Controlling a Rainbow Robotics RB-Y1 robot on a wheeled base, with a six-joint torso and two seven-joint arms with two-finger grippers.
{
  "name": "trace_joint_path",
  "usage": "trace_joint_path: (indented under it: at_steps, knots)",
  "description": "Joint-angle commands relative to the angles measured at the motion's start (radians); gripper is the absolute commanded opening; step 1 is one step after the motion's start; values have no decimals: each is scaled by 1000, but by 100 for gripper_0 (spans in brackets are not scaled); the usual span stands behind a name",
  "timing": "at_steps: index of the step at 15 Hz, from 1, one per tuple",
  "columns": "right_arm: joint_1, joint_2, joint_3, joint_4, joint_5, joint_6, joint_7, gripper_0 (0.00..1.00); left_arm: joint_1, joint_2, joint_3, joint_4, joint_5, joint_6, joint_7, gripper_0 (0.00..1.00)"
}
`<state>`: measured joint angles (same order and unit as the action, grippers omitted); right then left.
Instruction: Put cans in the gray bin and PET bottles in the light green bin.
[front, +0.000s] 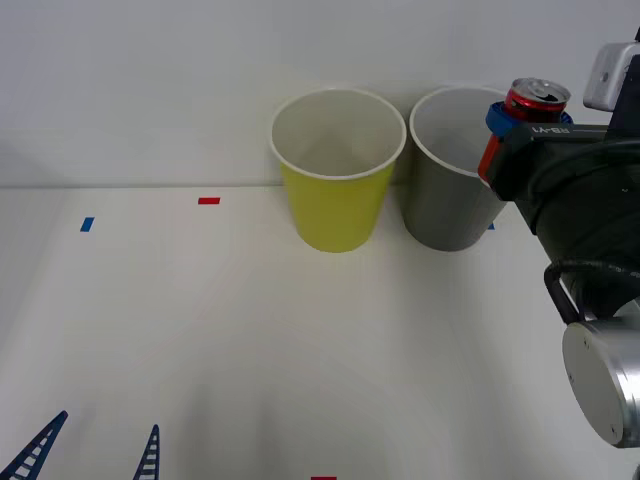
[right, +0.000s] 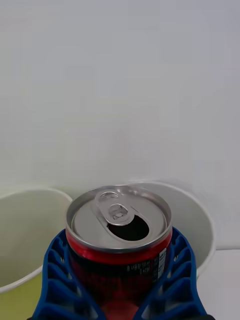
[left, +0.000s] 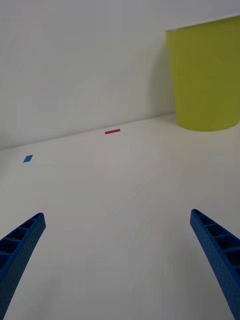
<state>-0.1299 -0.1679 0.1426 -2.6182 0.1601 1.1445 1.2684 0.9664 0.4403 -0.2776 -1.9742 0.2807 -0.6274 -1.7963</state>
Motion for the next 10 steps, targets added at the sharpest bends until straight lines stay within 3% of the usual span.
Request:
trace_joint_path:
  at_steps: [1,4,8,10]
  knots:
    - [-119,22,-46,0,-22,127,28,0,0,0,0,0,0,0,0,100]
    - [-286,45,-95,0,-30,316,39,0,0,0,0,0,0,0,0,100]
    - [-398,48,-164,6,-70,317,43,0,0,0,0,0,0,0,0,100]
    - [-427,45,-195,104,-76,248,55,0,0,0,0,0,0,0,0,100]
